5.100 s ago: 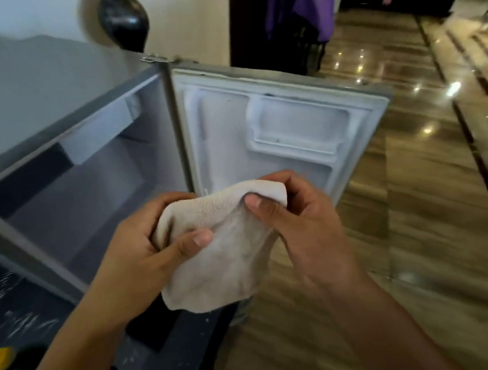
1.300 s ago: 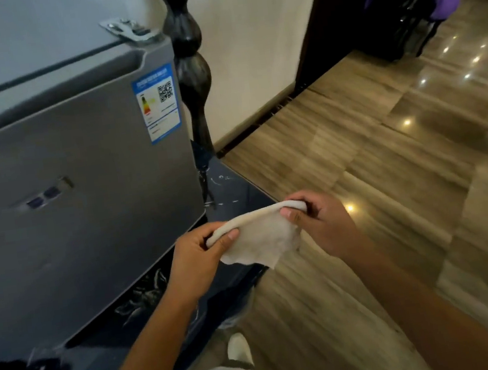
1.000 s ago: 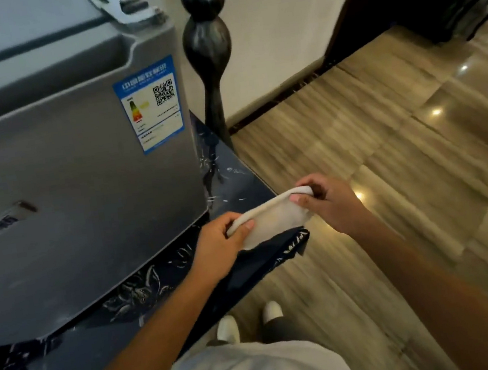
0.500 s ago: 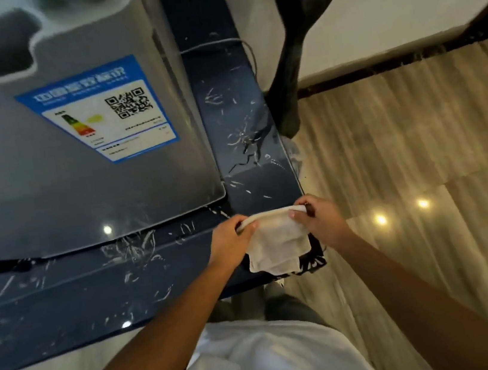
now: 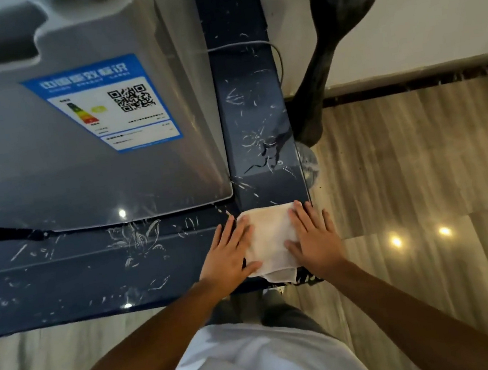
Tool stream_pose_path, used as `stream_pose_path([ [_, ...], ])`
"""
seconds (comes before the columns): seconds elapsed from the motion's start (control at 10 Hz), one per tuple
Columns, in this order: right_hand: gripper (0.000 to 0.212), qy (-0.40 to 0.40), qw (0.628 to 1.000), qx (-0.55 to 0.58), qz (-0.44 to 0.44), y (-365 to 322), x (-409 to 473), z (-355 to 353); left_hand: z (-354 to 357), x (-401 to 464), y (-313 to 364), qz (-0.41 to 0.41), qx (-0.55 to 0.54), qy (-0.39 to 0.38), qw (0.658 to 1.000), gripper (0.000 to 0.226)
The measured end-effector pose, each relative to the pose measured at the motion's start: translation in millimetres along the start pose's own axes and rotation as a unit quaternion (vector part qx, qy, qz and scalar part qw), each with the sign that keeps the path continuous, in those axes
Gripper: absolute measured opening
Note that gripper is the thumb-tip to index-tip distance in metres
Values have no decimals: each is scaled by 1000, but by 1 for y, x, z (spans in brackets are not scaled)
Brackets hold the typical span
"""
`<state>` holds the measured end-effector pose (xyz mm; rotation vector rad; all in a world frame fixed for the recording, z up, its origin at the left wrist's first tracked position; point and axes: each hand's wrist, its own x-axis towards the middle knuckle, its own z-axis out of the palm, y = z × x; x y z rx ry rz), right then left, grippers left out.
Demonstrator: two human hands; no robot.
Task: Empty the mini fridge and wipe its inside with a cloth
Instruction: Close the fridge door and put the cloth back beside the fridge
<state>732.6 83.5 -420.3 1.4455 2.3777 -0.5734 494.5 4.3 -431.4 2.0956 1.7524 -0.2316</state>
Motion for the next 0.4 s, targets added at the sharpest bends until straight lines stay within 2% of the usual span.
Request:
stream_pose_path([
  [0.2,76,-10,999,-29,18,-13,-1,-15,-19,4,3,2,27,-45,999,79],
  [0.4,60,-40,997,-49,52,-31,21,-67,-55,6,-19,30,-21,-20,999,56],
])
